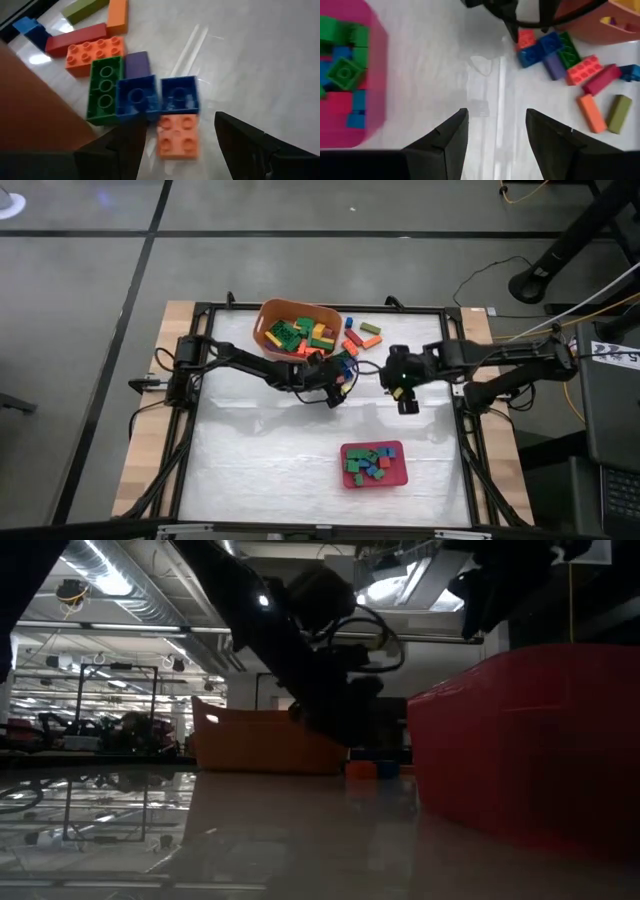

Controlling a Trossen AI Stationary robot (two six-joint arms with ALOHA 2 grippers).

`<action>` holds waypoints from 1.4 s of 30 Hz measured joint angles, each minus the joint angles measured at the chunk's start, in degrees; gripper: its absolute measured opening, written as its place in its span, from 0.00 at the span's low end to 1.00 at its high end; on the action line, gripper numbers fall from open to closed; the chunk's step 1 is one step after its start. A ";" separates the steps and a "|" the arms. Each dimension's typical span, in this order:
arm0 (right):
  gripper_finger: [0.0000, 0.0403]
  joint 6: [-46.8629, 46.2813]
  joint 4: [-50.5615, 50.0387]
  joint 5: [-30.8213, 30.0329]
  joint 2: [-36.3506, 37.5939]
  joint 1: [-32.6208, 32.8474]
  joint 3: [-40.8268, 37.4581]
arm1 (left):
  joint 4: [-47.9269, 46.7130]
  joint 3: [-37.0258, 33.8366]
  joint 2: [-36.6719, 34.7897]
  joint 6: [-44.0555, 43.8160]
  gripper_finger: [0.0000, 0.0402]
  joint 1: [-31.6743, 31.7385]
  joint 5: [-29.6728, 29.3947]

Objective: Sort blocks by size
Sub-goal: Put the small orange game piece into the red bin

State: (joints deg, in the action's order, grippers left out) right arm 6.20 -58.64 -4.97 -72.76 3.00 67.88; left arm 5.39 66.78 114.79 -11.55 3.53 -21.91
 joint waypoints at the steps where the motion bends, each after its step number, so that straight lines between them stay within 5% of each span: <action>1: 0.49 0.53 0.10 0.02 -0.10 -0.79 0.00 | -0.03 0.06 0.37 0.28 0.55 0.42 -0.11; 22: 0.49 9.49 2.18 6.10 -0.23 -16.07 -0.02 | -2.38 0.04 0.98 2.60 0.55 0.59 2.68; 42: 0.49 9.70 1.98 6.10 -0.23 -17.30 -0.04 | -3.64 3.12 -0.13 5.41 0.55 -0.07 3.33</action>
State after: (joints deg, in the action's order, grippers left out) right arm 15.89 -56.66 1.13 -72.99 -14.31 67.83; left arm 1.75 69.91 114.66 -6.14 3.47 -18.58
